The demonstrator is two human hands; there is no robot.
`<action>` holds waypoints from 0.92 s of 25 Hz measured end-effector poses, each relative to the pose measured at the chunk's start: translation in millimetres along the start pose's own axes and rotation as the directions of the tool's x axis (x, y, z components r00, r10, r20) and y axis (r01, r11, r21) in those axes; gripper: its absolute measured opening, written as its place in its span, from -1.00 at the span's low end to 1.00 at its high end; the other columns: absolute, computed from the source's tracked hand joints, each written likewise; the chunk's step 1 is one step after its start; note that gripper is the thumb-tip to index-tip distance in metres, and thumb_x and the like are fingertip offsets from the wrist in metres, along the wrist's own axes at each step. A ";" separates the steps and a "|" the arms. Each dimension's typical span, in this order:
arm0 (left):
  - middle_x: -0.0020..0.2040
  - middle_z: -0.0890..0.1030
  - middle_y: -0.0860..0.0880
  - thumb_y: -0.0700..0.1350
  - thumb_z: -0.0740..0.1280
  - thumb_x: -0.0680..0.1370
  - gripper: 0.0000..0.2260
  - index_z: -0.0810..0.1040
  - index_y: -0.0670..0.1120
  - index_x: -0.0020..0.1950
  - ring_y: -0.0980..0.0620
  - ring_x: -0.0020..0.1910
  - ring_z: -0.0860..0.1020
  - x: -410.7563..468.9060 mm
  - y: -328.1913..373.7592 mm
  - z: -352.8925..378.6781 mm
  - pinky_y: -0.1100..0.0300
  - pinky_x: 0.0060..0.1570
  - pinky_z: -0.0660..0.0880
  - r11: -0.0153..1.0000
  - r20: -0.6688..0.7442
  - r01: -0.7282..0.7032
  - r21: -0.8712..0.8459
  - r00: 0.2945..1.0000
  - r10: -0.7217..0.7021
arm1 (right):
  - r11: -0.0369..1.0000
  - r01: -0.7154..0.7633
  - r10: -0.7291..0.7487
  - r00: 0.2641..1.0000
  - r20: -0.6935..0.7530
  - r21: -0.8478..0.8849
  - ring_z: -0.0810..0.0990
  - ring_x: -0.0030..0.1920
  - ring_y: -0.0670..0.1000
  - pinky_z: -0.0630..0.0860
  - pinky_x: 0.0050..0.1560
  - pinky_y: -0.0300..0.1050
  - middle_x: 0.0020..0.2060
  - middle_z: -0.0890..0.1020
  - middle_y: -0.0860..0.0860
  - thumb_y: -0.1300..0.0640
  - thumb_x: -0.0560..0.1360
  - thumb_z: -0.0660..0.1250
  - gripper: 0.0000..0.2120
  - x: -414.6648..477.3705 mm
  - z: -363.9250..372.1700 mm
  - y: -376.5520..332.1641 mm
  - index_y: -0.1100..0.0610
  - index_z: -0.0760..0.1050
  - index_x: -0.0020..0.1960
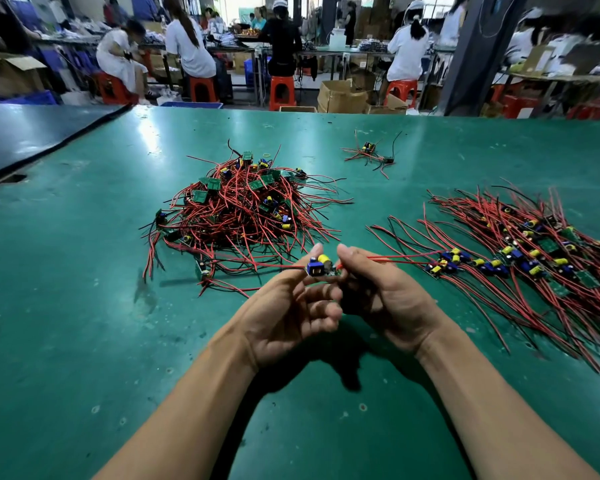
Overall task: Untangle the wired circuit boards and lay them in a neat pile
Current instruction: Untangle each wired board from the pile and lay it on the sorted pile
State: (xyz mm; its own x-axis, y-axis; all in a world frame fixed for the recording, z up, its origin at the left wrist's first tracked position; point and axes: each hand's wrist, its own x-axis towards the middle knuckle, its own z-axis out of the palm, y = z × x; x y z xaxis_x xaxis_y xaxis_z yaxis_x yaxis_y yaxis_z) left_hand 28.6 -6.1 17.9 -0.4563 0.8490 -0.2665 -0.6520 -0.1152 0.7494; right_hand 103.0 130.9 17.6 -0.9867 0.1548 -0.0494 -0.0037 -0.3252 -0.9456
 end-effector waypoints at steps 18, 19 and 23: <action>-0.23 0.67 -0.18 -0.30 0.32 0.53 -0.78 0.69 -0.12 -0.24 -0.08 -0.34 0.65 5.6 -11.6 4.8 0.12 -0.22 0.61 0.945 -0.133 -0.133 0.299 0.975 0.180 | 0.994 0.043 -0.069 0.960 -0.272 -0.100 0.47 -0.50 -0.03 0.42 -0.52 -0.26 -0.35 0.57 0.10 0.04 0.48 0.48 -0.83 3.1 -2.7 7.6 0.15 0.63 -0.11; -0.25 0.66 -0.17 -0.29 0.33 0.53 -0.79 0.67 -0.11 -0.26 -0.09 -0.35 0.65 5.9 -13.4 6.0 0.12 -0.26 0.61 0.940 -0.146 -0.146 0.309 0.969 0.199 | 0.993 0.040 -0.069 0.961 -0.268 -0.110 0.48 -0.48 -0.02 0.43 -0.51 -0.26 -0.34 0.58 0.10 0.04 0.48 0.48 -0.84 2.6 -2.0 8.2 0.15 0.64 -0.11; -0.30 0.60 -0.14 -0.26 0.35 0.57 -0.88 0.61 -0.17 -0.17 -0.06 -0.42 0.59 10.8 -21.5 8.6 0.08 -0.35 0.61 0.906 -0.207 -0.249 0.343 0.920 0.332 | 0.985 0.070 -0.113 0.953 -0.281 -0.158 0.39 -0.48 -0.07 0.42 -0.50 -0.25 -0.44 0.49 0.01 0.04 0.50 0.46 -0.80 2.9 -1.3 9.9 0.19 0.64 -0.12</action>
State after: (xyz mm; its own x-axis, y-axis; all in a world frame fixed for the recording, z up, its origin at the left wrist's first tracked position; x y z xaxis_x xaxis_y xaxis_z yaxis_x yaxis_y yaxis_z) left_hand 42.9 10.0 4.2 -0.7614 0.6367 -0.1222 -0.2693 -0.1392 0.9529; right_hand 100.4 129.3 7.7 -0.8941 0.4467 -0.0309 -0.0467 -0.1617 -0.9857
